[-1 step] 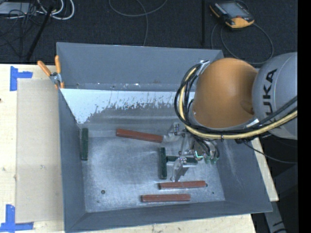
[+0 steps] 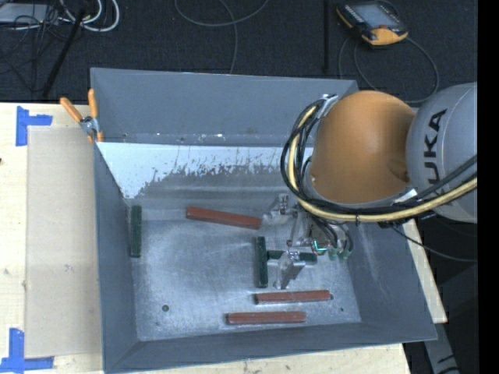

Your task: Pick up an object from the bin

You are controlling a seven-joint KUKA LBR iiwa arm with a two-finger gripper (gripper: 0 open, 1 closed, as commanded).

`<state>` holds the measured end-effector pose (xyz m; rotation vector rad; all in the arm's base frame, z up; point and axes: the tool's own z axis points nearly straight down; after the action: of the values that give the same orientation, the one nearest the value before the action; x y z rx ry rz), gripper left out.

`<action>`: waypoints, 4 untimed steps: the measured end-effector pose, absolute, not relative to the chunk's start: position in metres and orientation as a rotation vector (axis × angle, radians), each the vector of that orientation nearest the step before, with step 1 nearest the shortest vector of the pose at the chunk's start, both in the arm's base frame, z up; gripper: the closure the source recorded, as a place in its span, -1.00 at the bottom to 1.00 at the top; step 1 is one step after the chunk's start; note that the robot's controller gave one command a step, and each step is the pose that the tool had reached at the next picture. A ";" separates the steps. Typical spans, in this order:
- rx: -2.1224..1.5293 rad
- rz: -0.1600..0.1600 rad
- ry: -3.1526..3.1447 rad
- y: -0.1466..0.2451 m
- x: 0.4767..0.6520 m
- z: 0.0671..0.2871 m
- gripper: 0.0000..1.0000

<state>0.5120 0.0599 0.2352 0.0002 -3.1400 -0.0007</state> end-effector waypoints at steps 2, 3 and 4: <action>0.215 -0.001 -3.132 0.021 0.504 0.093 1.00; 0.214 -0.001 -3.132 0.021 0.504 0.093 1.00; 0.198 -0.001 -3.135 0.023 0.500 0.202 1.00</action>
Offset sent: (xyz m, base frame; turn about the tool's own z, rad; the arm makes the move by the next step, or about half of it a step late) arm -0.0081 -0.0393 -0.1438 -0.1395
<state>0.4996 0.0235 0.2023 0.1983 -3.1351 -0.0007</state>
